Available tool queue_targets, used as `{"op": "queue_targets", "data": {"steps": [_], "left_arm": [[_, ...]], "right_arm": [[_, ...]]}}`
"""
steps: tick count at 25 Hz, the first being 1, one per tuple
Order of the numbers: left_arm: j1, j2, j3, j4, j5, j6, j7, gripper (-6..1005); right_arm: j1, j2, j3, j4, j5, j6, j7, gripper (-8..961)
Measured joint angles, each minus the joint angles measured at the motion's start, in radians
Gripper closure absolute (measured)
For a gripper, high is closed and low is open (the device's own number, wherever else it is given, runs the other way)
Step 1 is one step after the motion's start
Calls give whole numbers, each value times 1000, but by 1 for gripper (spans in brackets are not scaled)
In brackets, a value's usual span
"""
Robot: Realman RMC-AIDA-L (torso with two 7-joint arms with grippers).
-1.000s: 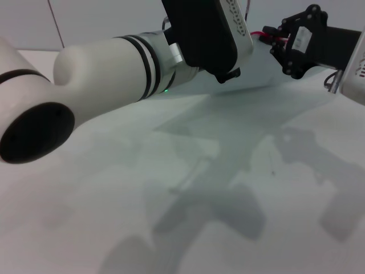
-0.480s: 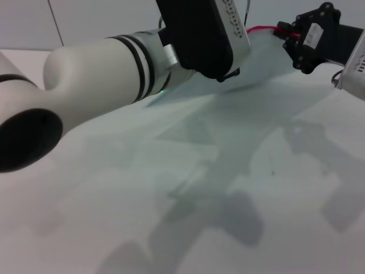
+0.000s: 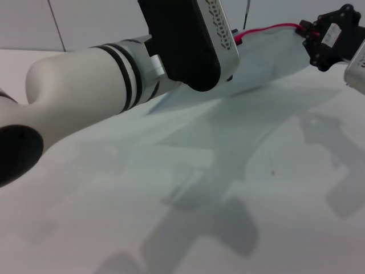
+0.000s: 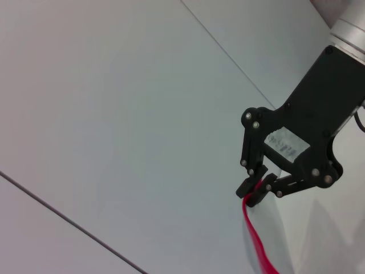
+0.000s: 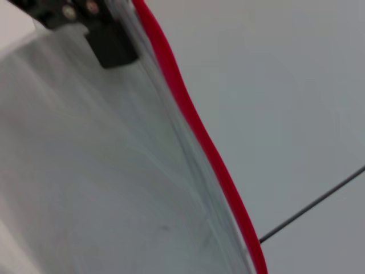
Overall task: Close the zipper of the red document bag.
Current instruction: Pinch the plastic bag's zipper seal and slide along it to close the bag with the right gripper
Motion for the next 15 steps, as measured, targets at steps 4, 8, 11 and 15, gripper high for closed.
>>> {"op": "queue_targets", "data": {"steps": [4, 8, 11, 15], "left_arm": [[4, 0, 1, 0, 1, 0, 0, 965], [12, 0, 2, -9, 1, -1, 0, 966], [20, 1, 4, -25, 1, -2, 1, 967], [50, 4, 12, -60, 1, -9, 5, 969]], "right_arm": [[2, -1, 1, 9, -2, 15, -1, 901], [14, -2, 2, 41, -8, 54, -1, 901], [16, -2, 2, 53, -12, 80, -1, 900], [28, -2, 3, 86, -11, 140, 3, 900]]}}
